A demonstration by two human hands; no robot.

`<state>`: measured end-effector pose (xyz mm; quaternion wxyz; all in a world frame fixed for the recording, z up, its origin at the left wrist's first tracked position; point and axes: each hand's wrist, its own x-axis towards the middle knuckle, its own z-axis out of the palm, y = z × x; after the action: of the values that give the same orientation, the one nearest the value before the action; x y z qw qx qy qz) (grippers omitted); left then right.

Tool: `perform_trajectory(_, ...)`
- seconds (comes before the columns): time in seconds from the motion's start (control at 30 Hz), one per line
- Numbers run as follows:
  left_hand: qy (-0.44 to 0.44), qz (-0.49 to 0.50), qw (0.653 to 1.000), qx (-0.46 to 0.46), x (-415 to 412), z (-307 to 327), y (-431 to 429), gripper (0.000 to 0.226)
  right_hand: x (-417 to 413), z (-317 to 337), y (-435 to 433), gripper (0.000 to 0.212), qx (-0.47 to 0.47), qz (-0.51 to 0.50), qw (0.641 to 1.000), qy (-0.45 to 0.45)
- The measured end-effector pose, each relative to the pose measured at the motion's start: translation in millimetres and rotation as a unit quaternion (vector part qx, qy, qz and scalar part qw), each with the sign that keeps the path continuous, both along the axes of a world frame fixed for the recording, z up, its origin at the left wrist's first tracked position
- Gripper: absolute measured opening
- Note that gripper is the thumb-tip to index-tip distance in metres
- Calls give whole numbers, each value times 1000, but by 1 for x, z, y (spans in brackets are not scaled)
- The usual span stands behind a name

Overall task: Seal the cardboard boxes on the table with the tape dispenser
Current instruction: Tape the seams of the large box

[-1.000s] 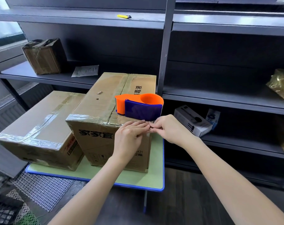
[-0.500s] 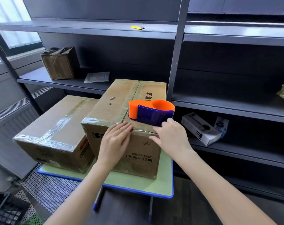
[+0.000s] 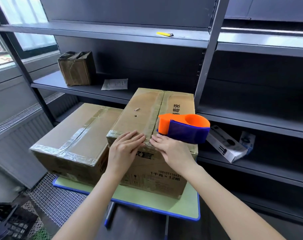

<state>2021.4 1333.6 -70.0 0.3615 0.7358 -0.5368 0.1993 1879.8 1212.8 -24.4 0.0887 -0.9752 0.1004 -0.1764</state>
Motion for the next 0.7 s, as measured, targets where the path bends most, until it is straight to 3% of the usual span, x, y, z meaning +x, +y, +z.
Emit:
perform_trajectory(0.2,28,1,999,21,-2,8,-1,27,0,18,-1,39,-20,-13,998,65)
perform_trajectory(0.3,97,11,995,24,-5,16,-1,23,-9,23,-6,25,-72,-22,995,-58)
perform_trajectory(0.4,125,14,992,15,-14,25,-7,16,-18,30,-18,20,-110,-124,973,-158)
perform_trajectory(0.53,114,-10,993,25,-36,33,-25,18,-25,36,-32,40,-136,-227,961,-81)
perform_trajectory(0.6,111,-17,993,31,-46,33,-33,19,-28,38,-32,41,-114,-240,964,-7)
perform_trajectory(0.7,102,2,994,25,-56,32,-43,16,-31,36,-38,39,-84,-222,971,0)
